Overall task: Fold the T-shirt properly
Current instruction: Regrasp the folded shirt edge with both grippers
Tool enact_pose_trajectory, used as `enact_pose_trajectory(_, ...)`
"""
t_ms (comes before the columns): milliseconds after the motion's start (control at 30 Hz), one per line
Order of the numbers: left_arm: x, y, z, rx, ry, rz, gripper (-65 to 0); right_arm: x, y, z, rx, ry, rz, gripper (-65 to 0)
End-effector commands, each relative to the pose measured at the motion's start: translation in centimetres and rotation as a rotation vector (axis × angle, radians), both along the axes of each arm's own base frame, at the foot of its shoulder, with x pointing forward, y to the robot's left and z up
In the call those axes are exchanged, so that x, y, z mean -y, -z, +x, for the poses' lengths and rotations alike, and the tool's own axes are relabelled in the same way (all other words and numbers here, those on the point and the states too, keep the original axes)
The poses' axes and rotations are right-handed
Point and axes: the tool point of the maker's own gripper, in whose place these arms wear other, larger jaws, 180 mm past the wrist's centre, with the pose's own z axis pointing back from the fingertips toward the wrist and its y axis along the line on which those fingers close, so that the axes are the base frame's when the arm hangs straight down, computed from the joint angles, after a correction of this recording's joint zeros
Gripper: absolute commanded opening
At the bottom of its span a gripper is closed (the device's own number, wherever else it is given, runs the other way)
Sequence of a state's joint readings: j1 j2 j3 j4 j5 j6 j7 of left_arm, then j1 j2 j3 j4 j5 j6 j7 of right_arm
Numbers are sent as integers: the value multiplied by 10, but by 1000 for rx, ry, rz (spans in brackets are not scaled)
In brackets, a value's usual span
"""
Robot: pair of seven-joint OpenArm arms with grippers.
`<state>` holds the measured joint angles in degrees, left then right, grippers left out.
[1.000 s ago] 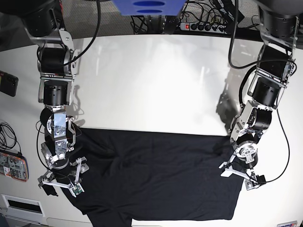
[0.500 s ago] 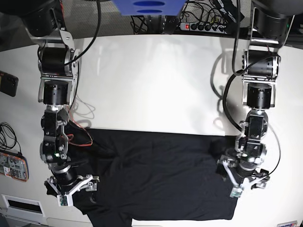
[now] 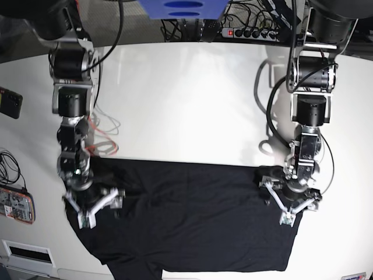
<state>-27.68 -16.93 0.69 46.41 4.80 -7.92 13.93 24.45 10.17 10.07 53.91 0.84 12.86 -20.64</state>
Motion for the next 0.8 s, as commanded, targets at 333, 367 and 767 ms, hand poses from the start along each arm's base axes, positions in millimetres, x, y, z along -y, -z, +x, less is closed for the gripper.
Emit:
enact_pose_trajectory(333, -13, -18, 14, 52, -13, 6, 0, 12, -23, 8, 85, 5, -14, -67)
enact_pose_trajectory(367, -11, -24, 17, 75, -4, 6, 0, 12, -20, 5, 79, 5, -13, -67)
enact_pose_trajectory(767, 11, -14, 0, 7, 101, -11, 0, 12, -23, 6, 106, 6, -9, -67)
